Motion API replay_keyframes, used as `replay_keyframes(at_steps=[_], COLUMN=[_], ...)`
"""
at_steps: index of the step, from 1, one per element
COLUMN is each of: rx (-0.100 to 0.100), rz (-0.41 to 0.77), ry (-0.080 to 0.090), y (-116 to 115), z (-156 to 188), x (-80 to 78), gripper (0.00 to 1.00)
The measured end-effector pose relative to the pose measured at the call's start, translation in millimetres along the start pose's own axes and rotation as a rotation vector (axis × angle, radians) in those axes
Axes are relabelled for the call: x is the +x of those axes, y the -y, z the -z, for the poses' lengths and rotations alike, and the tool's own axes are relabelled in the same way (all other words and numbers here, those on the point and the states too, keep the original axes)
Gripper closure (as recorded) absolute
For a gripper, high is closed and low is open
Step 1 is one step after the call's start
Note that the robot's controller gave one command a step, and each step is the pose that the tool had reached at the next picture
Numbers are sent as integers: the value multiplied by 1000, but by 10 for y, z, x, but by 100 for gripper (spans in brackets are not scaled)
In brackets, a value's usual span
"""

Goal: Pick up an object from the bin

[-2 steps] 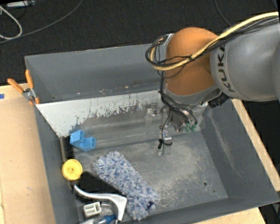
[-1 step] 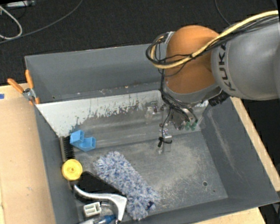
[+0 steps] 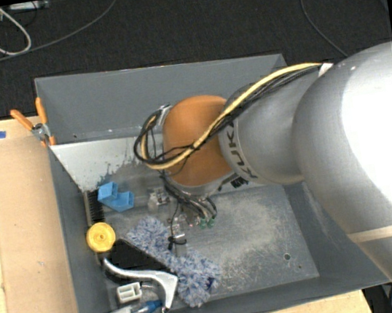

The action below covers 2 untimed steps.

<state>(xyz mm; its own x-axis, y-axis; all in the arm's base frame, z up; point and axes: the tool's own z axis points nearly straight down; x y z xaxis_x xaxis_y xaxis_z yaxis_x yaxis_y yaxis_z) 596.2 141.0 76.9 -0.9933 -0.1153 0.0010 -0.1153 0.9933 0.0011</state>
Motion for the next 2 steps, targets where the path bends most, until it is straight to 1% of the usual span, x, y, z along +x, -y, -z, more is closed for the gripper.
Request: replay_keyframes(at_steps=[1,2], rx=[3,4], rz=[-119,-35], ry=[5,0], y=[-59,-132], z=[529,200], x=[9,5], gripper=[0,0])
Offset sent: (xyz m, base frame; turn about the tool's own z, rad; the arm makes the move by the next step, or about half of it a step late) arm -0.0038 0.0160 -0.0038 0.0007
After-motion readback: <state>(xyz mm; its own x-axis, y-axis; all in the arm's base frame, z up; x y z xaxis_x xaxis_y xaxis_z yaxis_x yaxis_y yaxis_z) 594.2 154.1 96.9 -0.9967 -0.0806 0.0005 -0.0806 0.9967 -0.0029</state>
